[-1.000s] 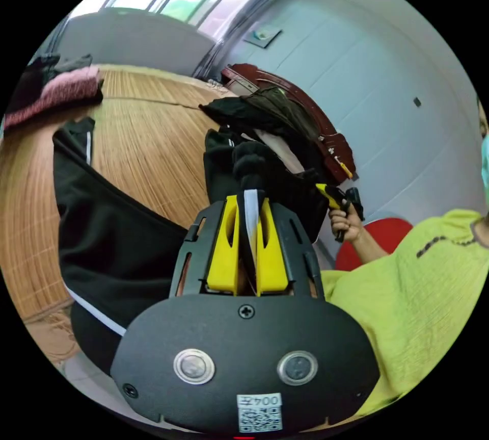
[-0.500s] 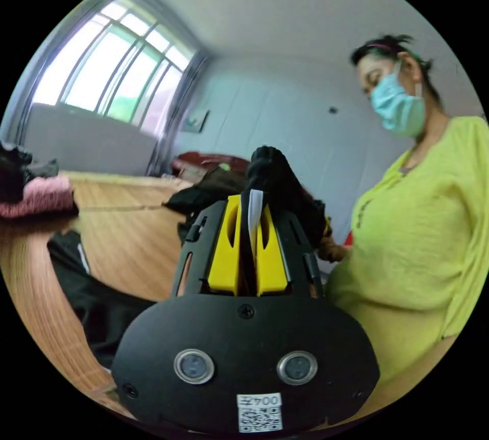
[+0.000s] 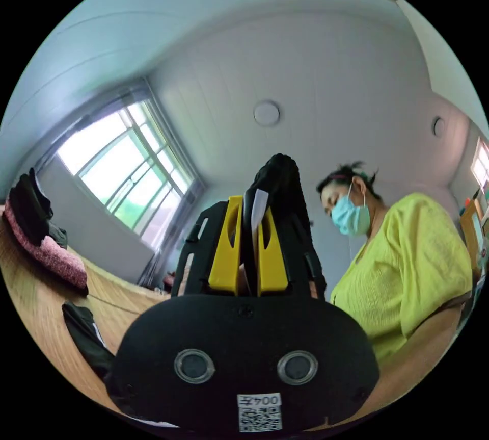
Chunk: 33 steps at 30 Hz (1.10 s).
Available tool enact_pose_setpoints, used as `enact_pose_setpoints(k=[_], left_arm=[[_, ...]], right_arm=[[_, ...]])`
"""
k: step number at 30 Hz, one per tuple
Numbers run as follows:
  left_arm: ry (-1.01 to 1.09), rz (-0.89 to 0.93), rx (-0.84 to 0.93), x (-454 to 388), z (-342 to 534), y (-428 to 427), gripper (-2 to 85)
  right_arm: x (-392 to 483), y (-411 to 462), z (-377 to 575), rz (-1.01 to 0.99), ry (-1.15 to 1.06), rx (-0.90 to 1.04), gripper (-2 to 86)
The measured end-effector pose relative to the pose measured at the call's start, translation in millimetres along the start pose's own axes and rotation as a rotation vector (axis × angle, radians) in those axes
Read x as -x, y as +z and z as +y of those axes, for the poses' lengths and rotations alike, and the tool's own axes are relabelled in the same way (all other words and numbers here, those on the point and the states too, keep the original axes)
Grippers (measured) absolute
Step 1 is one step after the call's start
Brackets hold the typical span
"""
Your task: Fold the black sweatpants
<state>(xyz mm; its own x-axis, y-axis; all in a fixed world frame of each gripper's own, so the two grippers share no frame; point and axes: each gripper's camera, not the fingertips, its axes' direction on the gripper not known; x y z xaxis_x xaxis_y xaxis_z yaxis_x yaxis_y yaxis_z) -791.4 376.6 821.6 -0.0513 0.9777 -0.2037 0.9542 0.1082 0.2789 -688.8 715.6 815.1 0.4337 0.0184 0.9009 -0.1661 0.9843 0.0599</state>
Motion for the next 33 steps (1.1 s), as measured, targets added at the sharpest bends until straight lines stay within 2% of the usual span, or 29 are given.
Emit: enact_pose_setpoints(k=[2,5,8,12,19,24,30,33], left_arm=[[-0.025,-0.019,-0.105,4.6,-0.3,-30.8,-0.3],[-0.076,0.04,-0.028,9.5,2.7,-33.7,-0.3],[-0.174,0.135,0.091,17.4,22.3,-14.1,-0.3],[-0.323,0.279,0.225,30.2,59.5,21.1,-0.3],[-0.463,0.504,0.594,17.3,125.6,106.8,-0.3],[-0.507,0.649,0.688,1.6,153.4,140.5,-0.3],[-0.586,0.794,0.814,-18.3,197.0,184.8,0.2],[-0.581,0.788,0.834,-25.2,210.0,195.6,1.6]], right_arm=[[10.4,-16.6,-11.8,-0.004,-0.049,-0.078,4.0],[20.6,-50.6,-43.4,0.133,-0.104,-0.159,7.1],[38.5,-43.9,-98.8,0.227,-0.226,-0.079,11.2],[59.4,13.4,-166.6,0.261,-0.417,0.096,15.5],[54.5,94.3,-222.3,0.112,-0.514,0.424,18.6],[52.0,116.4,-232.9,-0.1,-0.521,0.597,19.7],[49.1,121.7,-217.5,-0.363,-0.531,0.622,12.3],[44.0,104.9,-202.2,-0.363,-0.542,0.528,10.1]])
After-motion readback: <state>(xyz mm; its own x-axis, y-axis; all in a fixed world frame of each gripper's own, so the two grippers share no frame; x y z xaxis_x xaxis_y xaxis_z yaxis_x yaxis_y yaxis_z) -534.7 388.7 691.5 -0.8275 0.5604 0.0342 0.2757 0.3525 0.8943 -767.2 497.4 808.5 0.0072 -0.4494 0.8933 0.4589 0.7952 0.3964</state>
